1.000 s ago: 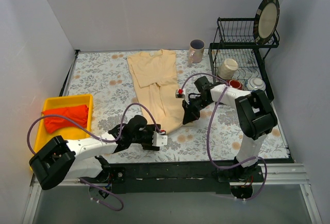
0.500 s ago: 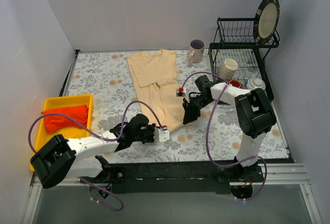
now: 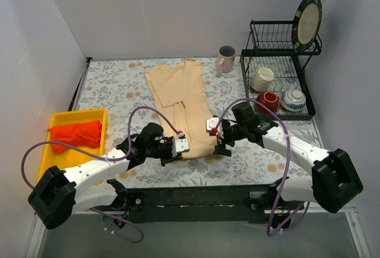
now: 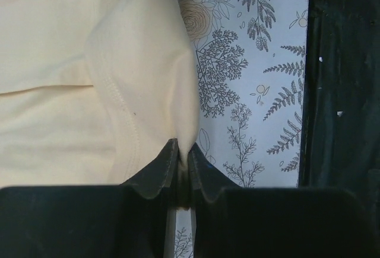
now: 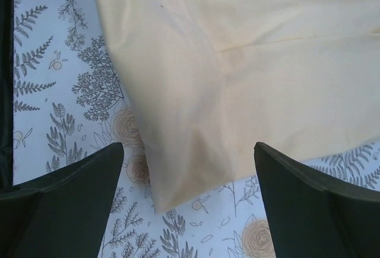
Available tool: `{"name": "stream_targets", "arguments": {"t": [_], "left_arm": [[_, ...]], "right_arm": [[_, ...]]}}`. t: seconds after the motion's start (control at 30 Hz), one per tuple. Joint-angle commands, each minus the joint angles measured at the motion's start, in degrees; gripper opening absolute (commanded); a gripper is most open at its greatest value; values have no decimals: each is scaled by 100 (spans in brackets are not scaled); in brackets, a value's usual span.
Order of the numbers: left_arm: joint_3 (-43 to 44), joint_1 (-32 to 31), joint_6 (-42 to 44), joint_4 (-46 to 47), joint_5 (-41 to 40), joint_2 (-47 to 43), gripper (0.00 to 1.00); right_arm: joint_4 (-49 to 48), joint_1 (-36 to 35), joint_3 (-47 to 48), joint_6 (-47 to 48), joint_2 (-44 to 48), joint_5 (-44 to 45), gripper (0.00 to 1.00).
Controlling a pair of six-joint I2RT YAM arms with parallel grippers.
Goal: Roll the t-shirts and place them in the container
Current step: Roll the T-shirt to the center of the board.
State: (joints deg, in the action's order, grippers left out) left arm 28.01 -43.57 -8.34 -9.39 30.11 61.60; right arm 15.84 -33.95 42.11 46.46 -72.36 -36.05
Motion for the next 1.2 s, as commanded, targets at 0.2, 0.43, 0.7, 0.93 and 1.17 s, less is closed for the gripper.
{"name": "stream_targets", "arguments": {"t": [0.2, 0.43, 0.7, 0.93, 1.17], "left_arm": [[-15, 428, -467, 192, 601, 238, 0], [38, 692, -432, 113, 821, 247, 0], [126, 876, -423, -80, 926, 396, 0], [100, 1105, -362, -221, 1032, 405, 0], [-41, 1175, -361, -213, 1076, 388, 0]], "right_arm": [[-756, -779, -616, 531, 301, 379, 99], [-1503, -902, -906, 716, 64, 801, 99], [-2541, -964, -1432, 988, -156, 881, 96], [-3305, -1078, -1793, 1216, -235, 951, 81], [-3667, -1236, -1637, 1305, -674, 1118, 60]]}}
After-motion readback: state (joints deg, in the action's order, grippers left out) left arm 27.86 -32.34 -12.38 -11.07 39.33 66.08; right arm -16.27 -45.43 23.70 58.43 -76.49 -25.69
